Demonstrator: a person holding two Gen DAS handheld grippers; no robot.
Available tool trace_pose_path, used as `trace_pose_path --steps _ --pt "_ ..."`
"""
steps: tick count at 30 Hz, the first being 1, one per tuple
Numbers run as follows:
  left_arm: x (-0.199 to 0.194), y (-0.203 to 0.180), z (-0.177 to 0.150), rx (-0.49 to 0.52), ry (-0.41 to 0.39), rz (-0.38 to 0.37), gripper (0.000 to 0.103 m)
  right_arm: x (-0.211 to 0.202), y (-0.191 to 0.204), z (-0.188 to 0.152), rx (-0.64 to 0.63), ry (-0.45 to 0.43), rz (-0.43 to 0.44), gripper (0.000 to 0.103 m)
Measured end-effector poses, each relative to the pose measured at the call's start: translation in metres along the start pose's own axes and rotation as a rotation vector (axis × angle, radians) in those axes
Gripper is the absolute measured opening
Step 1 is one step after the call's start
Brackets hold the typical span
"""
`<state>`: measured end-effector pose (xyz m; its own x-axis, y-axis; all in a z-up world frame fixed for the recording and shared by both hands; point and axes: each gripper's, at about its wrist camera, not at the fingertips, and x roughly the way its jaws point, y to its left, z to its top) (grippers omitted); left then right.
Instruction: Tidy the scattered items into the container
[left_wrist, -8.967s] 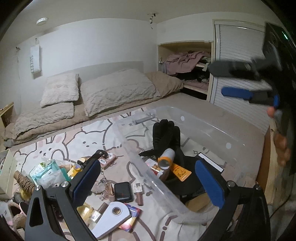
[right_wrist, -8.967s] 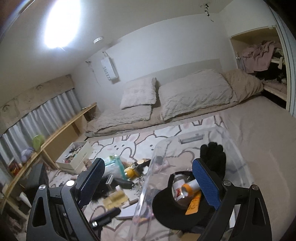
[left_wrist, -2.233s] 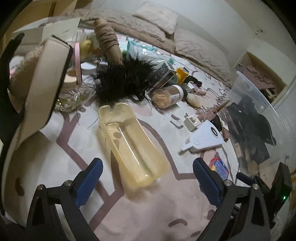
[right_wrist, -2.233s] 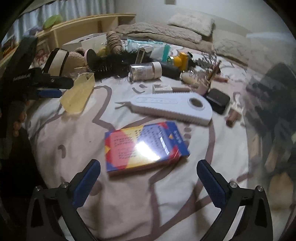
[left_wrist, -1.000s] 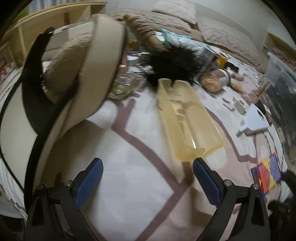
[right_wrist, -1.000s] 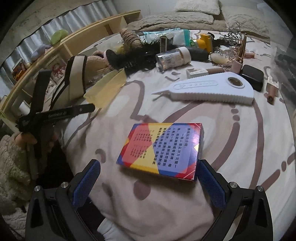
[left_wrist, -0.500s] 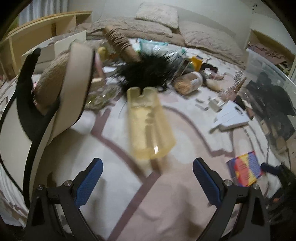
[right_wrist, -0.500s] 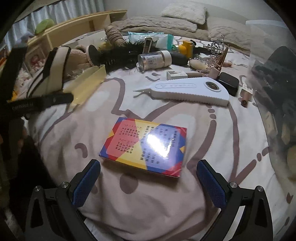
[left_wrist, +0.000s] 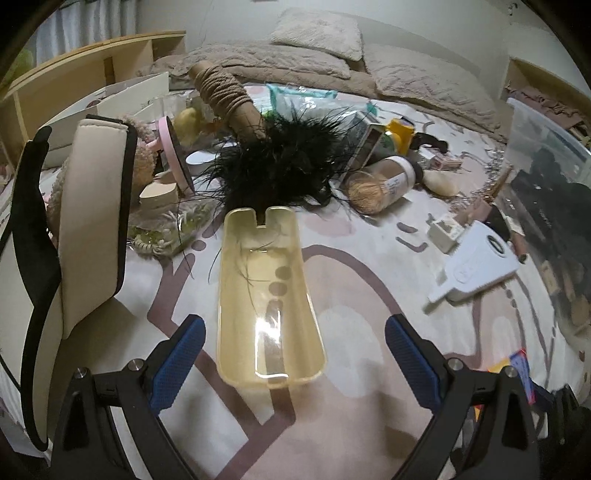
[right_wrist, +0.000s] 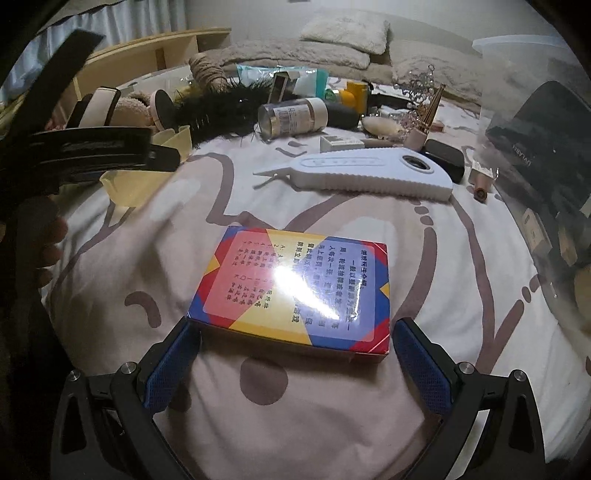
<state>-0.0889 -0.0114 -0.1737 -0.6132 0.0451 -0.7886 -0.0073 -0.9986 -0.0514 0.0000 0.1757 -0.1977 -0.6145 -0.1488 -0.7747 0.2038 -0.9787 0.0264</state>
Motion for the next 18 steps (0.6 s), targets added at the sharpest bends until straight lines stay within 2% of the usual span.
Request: trace_pose_path --steps 5,8,14,15,18 --pt "0.008 0.003 0.004 -0.02 0.027 -0.001 0.099 -0.003 0.008 -0.002 -0.019 -0.027 -0.049 0.103" --pt "0.016 0.008 0.007 -0.049 0.072 -0.003 0.099 -0.004 0.01 -0.004 -0.028 -0.038 -0.047 0.103" --pt "0.02 0.014 0.013 -0.065 0.075 -0.009 0.096 -0.002 0.009 -0.002 -0.023 -0.035 -0.041 0.103" --pt "0.02 0.014 0.013 -0.064 0.075 -0.009 0.092 -0.002 0.009 -0.001 -0.028 -0.039 -0.043 0.103" --pt "0.021 0.016 0.013 -0.056 0.085 -0.007 0.069 -0.004 0.012 0.002 -0.038 -0.057 -0.06 0.103"
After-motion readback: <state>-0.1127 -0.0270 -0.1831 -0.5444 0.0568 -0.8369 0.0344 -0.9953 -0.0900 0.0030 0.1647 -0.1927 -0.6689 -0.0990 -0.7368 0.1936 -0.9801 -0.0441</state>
